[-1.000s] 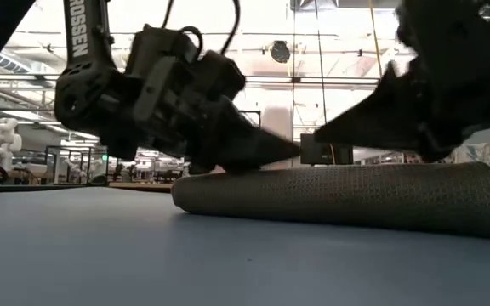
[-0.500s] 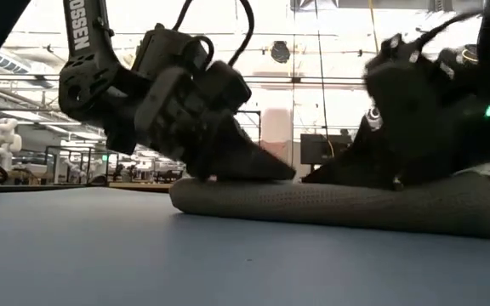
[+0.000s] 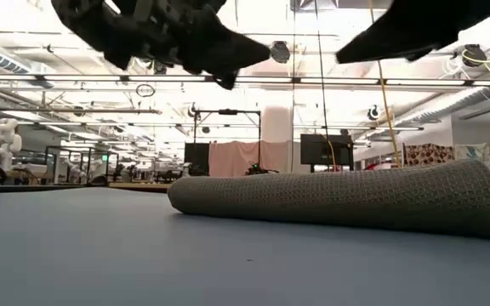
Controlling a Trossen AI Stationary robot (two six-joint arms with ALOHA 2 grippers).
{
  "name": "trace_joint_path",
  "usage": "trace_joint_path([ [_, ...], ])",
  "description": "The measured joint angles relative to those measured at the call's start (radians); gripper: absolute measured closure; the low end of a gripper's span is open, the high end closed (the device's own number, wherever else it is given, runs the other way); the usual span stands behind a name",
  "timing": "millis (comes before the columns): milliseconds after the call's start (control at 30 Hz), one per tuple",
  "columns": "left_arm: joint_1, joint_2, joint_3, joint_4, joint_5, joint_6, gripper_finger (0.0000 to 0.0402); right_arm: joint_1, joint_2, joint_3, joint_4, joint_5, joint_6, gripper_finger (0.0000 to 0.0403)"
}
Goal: Roll towel
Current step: Roll the gray towel
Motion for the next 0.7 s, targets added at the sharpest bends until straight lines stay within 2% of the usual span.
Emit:
trace_joint_path([
  [100, 0.028, -0.086, 0.000, -0.137, -0.035, 0.035, 0.0390, 0.001, -0.112, 0.000, -0.199, -0.002, 0.020, 0.0403],
  [200, 0.049, -0.139, -0.014, -0.203, -0.047, 0.056, 0.0389, 0.006, -0.200, -0.004, -0.331, -0.053, 0.021, 0.0403],
  [333, 0.072, -0.163, -0.122, -0.104, -0.080, 0.048, 0.0389, 0.006, -0.305, -0.107, -0.340, -0.143, 0.000, 0.0403],
  [467, 0.096, -0.165, -0.267, 0.076, -0.132, -0.018, 0.0389, 0.006, -0.410, -0.298, -0.182, -0.181, -0.011, 0.0403],
  [700, 0.102, -0.165, -0.509, 0.413, -0.190, -0.067, 0.0389, -0.010, -0.536, -0.646, 0.357, -0.183, -0.146, 0.0403],
])
